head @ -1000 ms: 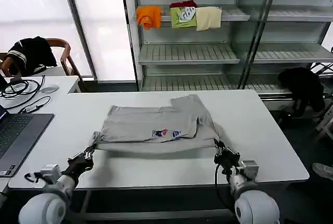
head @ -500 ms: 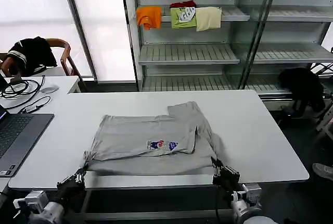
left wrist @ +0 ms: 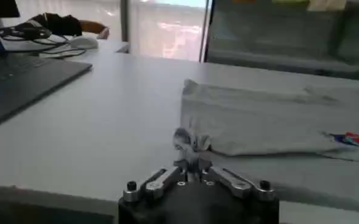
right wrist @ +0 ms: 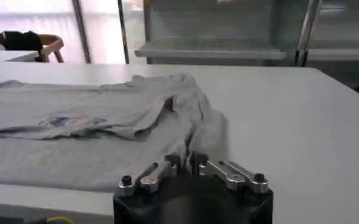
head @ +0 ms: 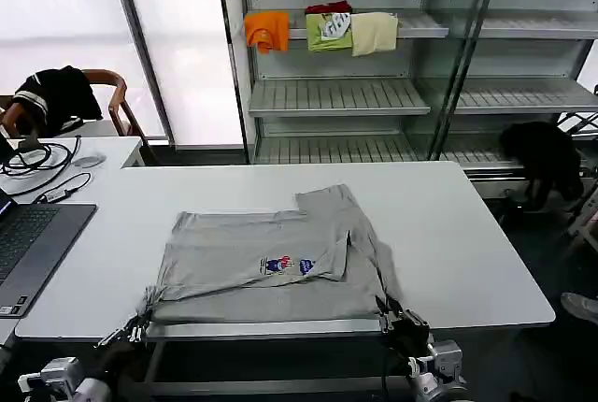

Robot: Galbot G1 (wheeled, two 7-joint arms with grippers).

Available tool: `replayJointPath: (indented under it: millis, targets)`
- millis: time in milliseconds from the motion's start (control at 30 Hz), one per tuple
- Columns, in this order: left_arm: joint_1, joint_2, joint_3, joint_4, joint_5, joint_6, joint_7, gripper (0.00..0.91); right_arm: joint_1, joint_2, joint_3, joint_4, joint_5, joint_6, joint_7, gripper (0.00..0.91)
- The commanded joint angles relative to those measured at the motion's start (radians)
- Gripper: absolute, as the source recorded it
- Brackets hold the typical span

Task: Fold and organize the clothes.

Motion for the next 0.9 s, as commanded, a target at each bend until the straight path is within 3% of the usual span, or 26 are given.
replayJointPath:
  millis: [33, 500, 667, 900]
  targets:
    - [-0.050, 0.011, -0.005, 0.026, 0.020, -0.011, -0.012, 0.907, 0.013, 0.009, -0.002, 0.002, -0.038, 0.015, 0.002, 0.907]
    - [-0.237, 0.059, 0.037, 0.191, 0.079, -0.037, 0.018, 0.907, 0.258, 0.047, 0.048, -0.068, -0.035, -0.011, 0.010, 0.907]
    - [-0.415, 0.067, 0.042, 0.254, 0.028, -0.051, 0.056, 0.907, 0.448, 0.060, 0.019, -0.241, 0.010, -0.001, 0.016, 0.907]
    - [-0.647, 0.089, 0.112, 0.419, 0.054, -0.014, 0.115, 0.907, 0.761, 0.115, -0.039, -0.581, -0.016, -0.009, -0.003, 0.907]
